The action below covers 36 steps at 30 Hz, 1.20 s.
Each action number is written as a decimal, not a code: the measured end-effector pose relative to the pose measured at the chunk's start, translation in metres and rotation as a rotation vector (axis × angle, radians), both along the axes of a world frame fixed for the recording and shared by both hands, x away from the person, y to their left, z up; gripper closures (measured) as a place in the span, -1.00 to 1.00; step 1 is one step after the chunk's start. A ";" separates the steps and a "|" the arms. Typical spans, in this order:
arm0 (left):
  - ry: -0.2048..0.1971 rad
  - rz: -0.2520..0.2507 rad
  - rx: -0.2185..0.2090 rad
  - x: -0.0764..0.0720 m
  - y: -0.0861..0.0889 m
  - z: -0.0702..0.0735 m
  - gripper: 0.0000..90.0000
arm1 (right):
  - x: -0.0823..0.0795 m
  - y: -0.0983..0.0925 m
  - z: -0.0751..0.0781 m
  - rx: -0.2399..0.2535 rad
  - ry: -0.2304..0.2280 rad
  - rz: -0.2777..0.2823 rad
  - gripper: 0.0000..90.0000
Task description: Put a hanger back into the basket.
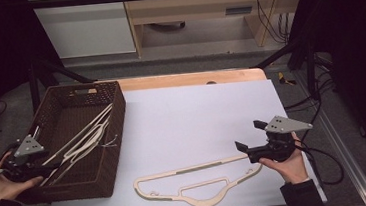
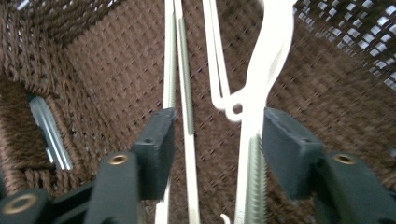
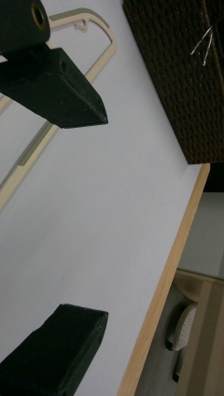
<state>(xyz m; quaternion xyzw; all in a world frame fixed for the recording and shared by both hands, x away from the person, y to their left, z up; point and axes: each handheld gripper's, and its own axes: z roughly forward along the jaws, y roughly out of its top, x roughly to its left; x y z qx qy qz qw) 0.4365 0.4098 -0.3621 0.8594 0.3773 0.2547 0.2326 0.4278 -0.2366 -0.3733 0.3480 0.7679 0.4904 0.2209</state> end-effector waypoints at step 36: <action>-0.250 -0.245 -0.320 -0.030 -0.164 0.022 -0.63 | -0.002 0.031 0.008 -0.012 0.005 0.078 -0.84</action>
